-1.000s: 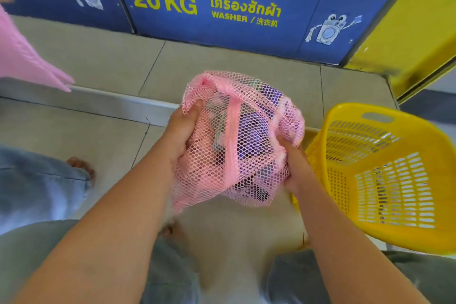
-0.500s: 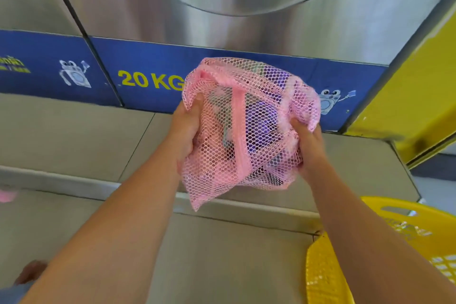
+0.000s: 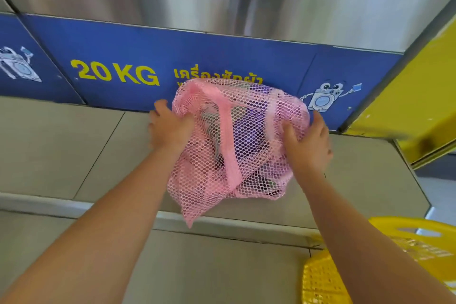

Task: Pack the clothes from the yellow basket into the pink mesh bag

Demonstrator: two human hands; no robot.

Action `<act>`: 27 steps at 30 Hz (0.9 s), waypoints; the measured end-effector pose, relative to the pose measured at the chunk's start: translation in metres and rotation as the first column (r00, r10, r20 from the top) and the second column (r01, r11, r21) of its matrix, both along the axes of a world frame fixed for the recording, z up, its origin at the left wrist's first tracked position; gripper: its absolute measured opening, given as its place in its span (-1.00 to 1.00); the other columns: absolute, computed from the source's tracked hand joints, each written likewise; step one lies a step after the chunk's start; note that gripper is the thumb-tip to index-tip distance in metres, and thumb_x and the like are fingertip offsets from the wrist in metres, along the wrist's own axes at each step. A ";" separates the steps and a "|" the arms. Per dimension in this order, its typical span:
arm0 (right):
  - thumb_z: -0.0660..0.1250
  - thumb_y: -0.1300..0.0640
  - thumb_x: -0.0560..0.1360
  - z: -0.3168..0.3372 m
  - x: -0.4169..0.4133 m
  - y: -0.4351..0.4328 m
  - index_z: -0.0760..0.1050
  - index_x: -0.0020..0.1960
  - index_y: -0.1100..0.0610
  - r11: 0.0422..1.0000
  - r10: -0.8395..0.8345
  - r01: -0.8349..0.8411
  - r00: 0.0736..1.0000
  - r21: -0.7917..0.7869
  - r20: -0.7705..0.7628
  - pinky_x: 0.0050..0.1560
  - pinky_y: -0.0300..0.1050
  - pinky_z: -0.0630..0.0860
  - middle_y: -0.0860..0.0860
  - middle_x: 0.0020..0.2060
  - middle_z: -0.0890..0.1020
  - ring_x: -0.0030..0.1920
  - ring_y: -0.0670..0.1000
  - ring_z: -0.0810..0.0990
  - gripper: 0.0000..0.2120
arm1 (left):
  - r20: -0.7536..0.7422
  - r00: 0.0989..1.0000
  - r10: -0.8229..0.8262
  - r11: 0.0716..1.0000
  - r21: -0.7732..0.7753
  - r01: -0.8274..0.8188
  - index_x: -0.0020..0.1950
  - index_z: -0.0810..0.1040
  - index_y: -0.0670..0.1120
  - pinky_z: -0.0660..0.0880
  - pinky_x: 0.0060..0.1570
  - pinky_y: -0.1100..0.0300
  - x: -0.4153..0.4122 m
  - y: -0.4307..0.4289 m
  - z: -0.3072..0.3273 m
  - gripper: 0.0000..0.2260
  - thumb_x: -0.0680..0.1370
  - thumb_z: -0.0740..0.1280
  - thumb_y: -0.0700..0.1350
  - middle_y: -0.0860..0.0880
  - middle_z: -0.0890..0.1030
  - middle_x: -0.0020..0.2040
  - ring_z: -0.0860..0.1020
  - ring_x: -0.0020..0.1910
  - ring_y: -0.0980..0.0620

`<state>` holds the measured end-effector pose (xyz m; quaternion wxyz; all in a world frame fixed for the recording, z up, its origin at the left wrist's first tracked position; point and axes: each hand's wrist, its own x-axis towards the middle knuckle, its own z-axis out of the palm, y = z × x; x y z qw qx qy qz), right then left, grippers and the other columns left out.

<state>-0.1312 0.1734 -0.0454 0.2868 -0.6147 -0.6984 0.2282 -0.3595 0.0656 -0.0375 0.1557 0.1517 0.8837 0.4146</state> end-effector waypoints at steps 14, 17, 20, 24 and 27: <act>-0.28 -0.43 0.50 -0.003 -0.003 -0.011 -0.27 0.55 -0.19 0.857 0.302 -0.498 0.698 0.137 0.649 0.48 0.28 -0.26 -0.07 0.58 -0.17 0.57 0.00 -0.24 -0.31 | -0.491 0.578 -0.652 0.747 -0.547 0.378 0.61 -0.27 0.15 -0.22 0.44 -0.44 0.056 0.022 -0.003 -0.36 0.61 -0.13 0.35 0.03 -0.28 0.64 -0.26 0.62 -0.15; -0.25 -0.47 0.48 -0.017 -0.007 0.010 -0.33 0.54 -0.18 0.877 0.319 -0.475 0.692 0.076 0.647 0.49 0.28 -0.24 -0.06 0.57 -0.22 0.56 0.00 -0.27 -0.27 | -0.393 0.658 -0.643 0.726 -0.587 0.358 0.61 -0.32 0.09 -0.28 0.48 -0.37 0.032 0.040 -0.022 -0.26 0.56 -0.18 0.42 0.05 -0.31 0.64 -0.32 0.60 -0.18; -0.24 -0.49 0.47 -0.036 -0.017 0.026 -0.34 0.54 -0.16 0.884 0.356 -0.468 0.695 0.017 0.625 0.51 0.29 -0.14 -0.03 0.57 -0.22 0.56 0.02 -0.26 -0.23 | -0.343 0.653 -0.675 0.693 -0.598 0.402 0.62 -0.30 0.10 -0.20 0.53 -0.33 0.014 0.052 -0.037 -0.22 0.51 -0.22 0.47 0.08 -0.28 0.64 -0.29 0.62 -0.13; -0.22 -0.49 0.47 -0.036 -0.024 0.031 -0.34 0.55 -0.10 0.876 0.421 -0.475 0.665 -0.086 0.617 0.51 0.30 -0.07 0.01 0.57 -0.22 0.57 0.04 -0.25 -0.20 | -0.256 0.632 -0.731 0.628 -0.615 0.477 0.62 -0.29 0.11 -0.19 0.55 -0.27 0.003 0.049 -0.033 -0.23 0.52 -0.18 0.46 0.11 -0.27 0.64 -0.27 0.63 -0.10; -0.20 -0.48 0.48 -0.012 -0.019 0.027 -0.38 0.54 -0.09 0.846 0.484 -0.504 0.588 -0.174 0.648 0.50 0.30 -0.11 0.01 0.57 -0.26 0.56 0.07 -0.26 -0.20 | -0.211 0.583 -0.785 0.553 -0.664 0.504 0.62 -0.29 0.09 -0.21 0.55 -0.24 0.004 0.037 -0.009 -0.28 0.57 -0.16 0.39 0.09 -0.27 0.64 -0.25 0.63 -0.13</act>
